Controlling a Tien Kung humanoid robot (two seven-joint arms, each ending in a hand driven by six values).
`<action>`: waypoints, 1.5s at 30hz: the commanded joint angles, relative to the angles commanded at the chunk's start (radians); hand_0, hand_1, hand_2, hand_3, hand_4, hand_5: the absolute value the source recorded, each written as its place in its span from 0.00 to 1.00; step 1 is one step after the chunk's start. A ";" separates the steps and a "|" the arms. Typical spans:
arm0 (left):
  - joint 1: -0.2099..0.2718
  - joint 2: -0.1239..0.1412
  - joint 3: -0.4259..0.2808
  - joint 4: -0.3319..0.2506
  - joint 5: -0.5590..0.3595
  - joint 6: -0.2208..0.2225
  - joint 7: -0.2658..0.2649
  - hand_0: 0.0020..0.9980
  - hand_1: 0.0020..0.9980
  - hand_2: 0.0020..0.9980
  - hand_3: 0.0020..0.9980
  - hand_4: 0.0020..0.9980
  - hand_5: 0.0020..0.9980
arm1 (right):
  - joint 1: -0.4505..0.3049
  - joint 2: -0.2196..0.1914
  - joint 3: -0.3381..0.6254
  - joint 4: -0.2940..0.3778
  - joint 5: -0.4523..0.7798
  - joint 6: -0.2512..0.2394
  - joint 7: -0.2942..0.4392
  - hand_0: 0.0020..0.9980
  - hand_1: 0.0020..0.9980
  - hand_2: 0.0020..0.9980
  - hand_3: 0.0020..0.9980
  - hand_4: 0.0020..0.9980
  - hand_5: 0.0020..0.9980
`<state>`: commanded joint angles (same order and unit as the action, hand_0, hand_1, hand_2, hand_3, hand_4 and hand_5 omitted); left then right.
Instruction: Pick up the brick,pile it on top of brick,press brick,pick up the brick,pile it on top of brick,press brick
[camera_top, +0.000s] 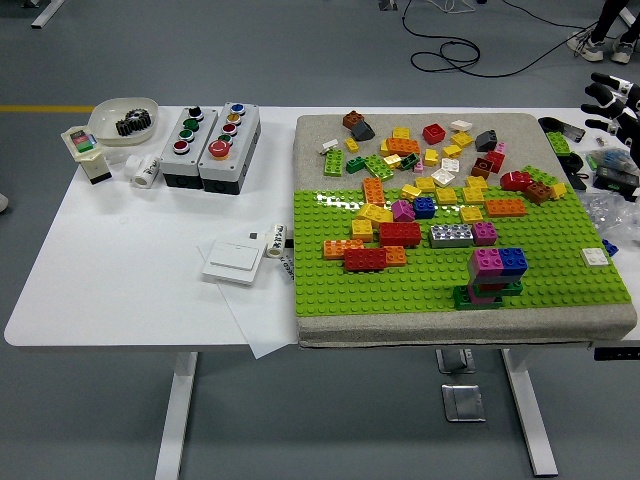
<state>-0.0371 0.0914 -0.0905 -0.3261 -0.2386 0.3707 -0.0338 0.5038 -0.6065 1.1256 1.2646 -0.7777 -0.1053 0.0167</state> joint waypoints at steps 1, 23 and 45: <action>0.000 0.000 -0.002 0.001 0.002 0.000 0.001 0.59 0.72 0.69 0.55 0.56 0.62 | 0.002 0.007 0.001 -0.018 0.018 0.008 0.000 0.88 0.84 0.89 0.88 1.00 0.82; -0.006 0.004 -0.042 0.001 0.079 0.006 0.036 0.60 0.72 0.69 0.55 0.56 0.61 | -0.007 0.036 0.029 -0.122 0.070 0.075 0.000 0.88 0.83 0.87 0.87 1.00 0.85; -0.024 0.008 -0.080 0.004 0.140 0.005 0.059 0.61 0.72 0.69 0.55 0.56 0.61 | -0.030 0.038 0.045 -0.143 0.096 0.108 0.040 0.86 0.82 0.86 0.86 1.00 0.88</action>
<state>-0.0612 0.0994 -0.1710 -0.3219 -0.0988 0.3758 0.0250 0.4738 -0.5690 1.1704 1.1217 -0.6819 0.0029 0.0569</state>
